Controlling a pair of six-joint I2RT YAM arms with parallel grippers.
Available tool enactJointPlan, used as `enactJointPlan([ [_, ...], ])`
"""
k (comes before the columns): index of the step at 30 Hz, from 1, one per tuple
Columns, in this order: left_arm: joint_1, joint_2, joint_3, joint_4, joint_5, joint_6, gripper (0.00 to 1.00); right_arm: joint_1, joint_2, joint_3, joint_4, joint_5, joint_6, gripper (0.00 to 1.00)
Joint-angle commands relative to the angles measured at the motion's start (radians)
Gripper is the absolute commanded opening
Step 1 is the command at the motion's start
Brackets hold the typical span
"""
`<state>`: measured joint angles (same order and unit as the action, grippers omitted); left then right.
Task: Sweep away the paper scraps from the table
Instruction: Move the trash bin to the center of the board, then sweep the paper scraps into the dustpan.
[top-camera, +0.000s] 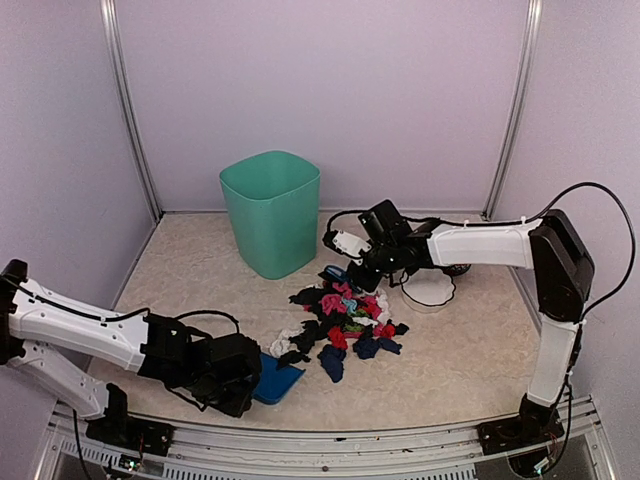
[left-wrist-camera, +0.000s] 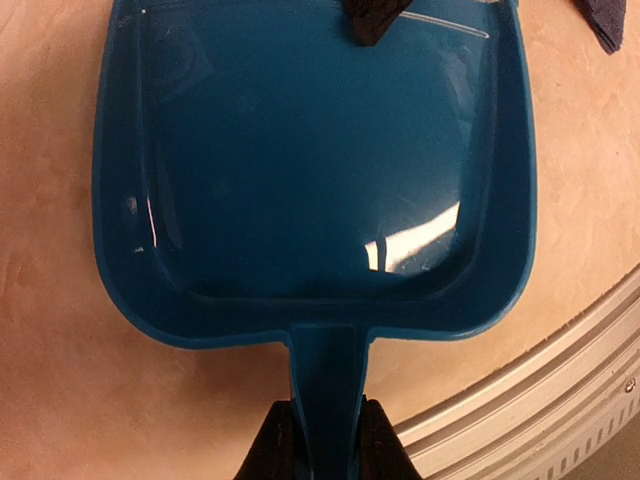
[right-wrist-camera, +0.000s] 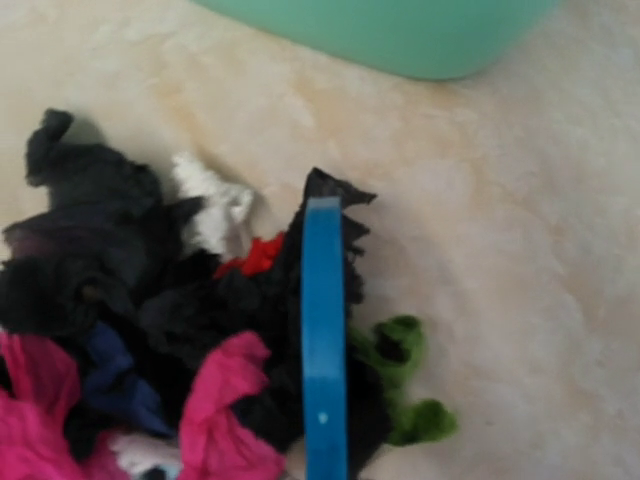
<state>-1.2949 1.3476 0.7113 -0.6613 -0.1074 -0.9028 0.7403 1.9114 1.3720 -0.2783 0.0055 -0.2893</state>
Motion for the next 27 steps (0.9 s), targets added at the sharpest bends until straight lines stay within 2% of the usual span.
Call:
enactJointPlan([
  [1, 0.042, 0.076, 0.008, 0.065, 0.068, 0.088, 0.0, 0.052, -0.002, -0.057, -0.018, -0.004, 0.044, 0.0],
  [7, 0.077, 0.176, 0.032, 0.113, 0.08, 0.127, 0.0, 0.133, -0.033, -0.098, -0.01, -0.013, 0.088, 0.0],
  [16, 0.131, 0.237, 0.029, 0.221, 0.09, 0.141, 0.0, 0.242, -0.076, -0.16, 0.0, -0.012, 0.14, 0.0],
  [27, 0.158, 0.344, 0.043, 0.354, 0.1, 0.189, 0.0, 0.32, -0.149, -0.208, 0.017, -0.018, 0.169, 0.0],
])
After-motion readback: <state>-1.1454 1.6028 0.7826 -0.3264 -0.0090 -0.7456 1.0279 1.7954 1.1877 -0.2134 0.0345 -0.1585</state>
